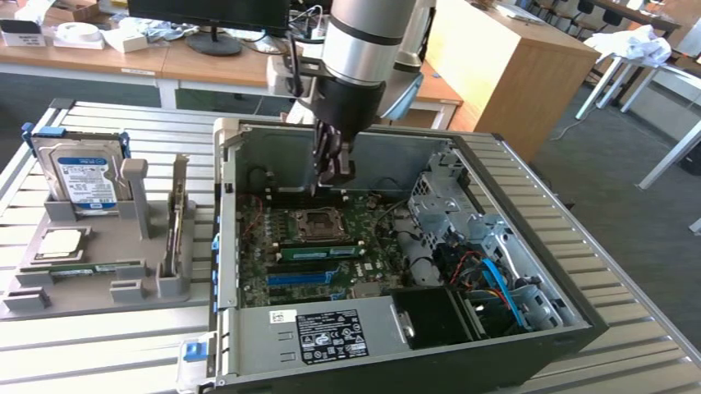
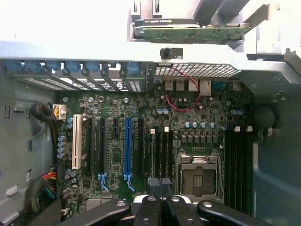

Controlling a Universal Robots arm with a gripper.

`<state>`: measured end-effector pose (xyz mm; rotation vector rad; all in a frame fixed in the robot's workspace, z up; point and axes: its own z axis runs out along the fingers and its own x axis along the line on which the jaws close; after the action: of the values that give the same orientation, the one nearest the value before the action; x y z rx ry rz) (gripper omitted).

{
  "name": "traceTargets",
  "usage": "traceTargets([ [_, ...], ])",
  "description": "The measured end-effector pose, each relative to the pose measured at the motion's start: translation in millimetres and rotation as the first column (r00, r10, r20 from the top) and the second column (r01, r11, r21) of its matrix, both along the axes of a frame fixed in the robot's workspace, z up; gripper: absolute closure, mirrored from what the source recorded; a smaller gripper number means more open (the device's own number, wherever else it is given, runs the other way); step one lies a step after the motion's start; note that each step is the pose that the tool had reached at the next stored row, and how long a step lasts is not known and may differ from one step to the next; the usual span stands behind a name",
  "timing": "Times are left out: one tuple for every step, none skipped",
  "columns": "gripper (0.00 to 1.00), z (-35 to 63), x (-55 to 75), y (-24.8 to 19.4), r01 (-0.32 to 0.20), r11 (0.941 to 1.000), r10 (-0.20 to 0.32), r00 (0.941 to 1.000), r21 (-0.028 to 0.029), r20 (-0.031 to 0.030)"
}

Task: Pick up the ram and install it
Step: 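Press down the ram until it locks into place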

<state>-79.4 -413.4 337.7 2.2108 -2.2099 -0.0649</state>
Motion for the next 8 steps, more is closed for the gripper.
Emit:
traceTargets([
  [0.90, 0.0, 1.1, 0.0, 0.000, 1.0000, 0.000, 1.0000, 0.0000, -0.0001],
  [0.90, 0.0, 2.3, 0.0, 0.000, 1.0000, 0.000, 1.0000, 0.0000, 0.0000],
  [0.90, 0.0, 3.8, 0.0, 0.000, 1.0000, 0.000, 1.0000, 0.0000, 0.0000],
  [0.90, 0.0, 5.3, 0.0, 0.000, 1.0000, 0.000, 1.0000, 0.0001, 0.0000],
  [0.90, 0.0, 6.4, 0.0, 0.000, 1.0000, 0.000, 1.0000, 0.0000, 0.0000],
  [0.90, 0.0, 7.6, 0.0, 0.000, 1.0000, 0.000, 1.0000, 0.0000, 0.0000],
  [0.90, 0.0, 8.8, 0.0, 0.000, 1.0000, 0.000, 1.0000, 0.0001, 0.0000],
  [0.90, 0.0, 10.2, 0.0, 0.000, 1.0000, 0.000, 1.0000, 0.0000, 0.0000],
])
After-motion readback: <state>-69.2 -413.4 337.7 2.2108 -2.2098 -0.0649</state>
